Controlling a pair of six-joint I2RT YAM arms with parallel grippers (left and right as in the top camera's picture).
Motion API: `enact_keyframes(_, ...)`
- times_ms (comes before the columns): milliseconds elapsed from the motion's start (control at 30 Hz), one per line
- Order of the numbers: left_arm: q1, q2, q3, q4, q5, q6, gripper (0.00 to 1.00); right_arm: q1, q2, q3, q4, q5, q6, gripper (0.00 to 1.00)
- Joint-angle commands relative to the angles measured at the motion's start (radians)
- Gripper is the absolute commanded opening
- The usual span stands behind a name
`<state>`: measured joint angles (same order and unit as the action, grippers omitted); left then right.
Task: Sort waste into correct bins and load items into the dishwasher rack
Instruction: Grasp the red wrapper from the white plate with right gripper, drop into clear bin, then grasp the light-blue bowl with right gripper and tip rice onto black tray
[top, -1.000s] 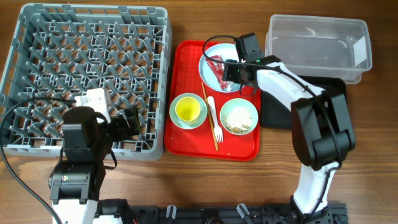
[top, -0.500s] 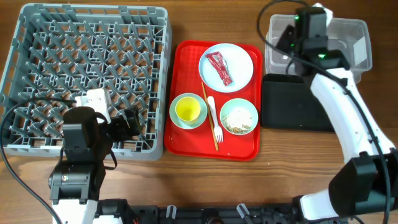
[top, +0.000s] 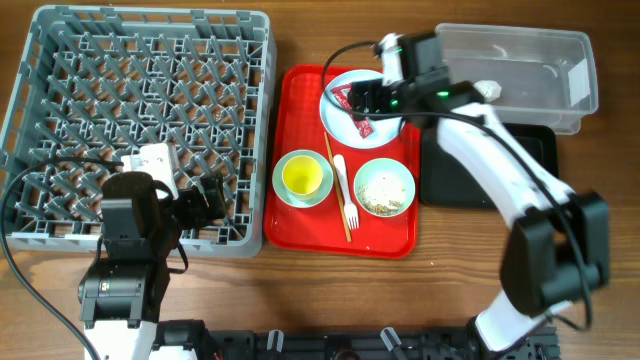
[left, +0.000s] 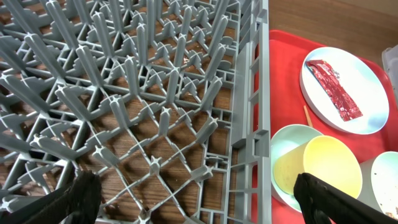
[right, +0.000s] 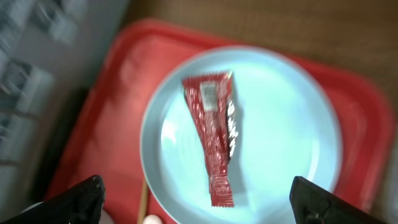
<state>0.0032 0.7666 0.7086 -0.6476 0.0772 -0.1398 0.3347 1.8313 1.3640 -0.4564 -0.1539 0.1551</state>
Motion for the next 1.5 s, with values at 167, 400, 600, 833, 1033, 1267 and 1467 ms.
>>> enact_keyframes(167,0.005,-0.004,0.021,0.003,0.016,-0.003,1.0,0.052,0.256,0.002,0.048,0.053,-0.013,0.58)
enact_keyframes(400,0.005,-0.004,0.021,0.003,0.016,-0.002,1.0,0.045,0.223,0.007,0.022,0.054,0.068,0.04)
enact_keyframes(600,0.005,-0.004,0.021,0.003,0.016,-0.002,1.0,-0.106,-0.104,0.007,0.032,0.225,0.221,0.04)
enact_keyframes(833,0.005,-0.004,0.021,0.003,0.016,-0.002,1.0,-0.353,-0.118,0.008,0.103,0.056,0.215,0.74)
enact_keyframes(1033,0.005,-0.004,0.021,0.002,0.016,-0.002,1.0,-0.359,-0.264,0.01,-0.299,-0.183,0.149,1.0)
enact_keyframes(1267,0.005,-0.004,0.021,0.0,0.016,-0.002,1.0,-0.051,-0.266,-0.079,-0.565,-0.146,0.12,0.91)
enact_keyframes(1467,0.005,-0.004,0.021,-0.004,0.016,-0.002,1.0,0.22,-0.158,-0.169,-0.365,0.131,0.319,0.66)
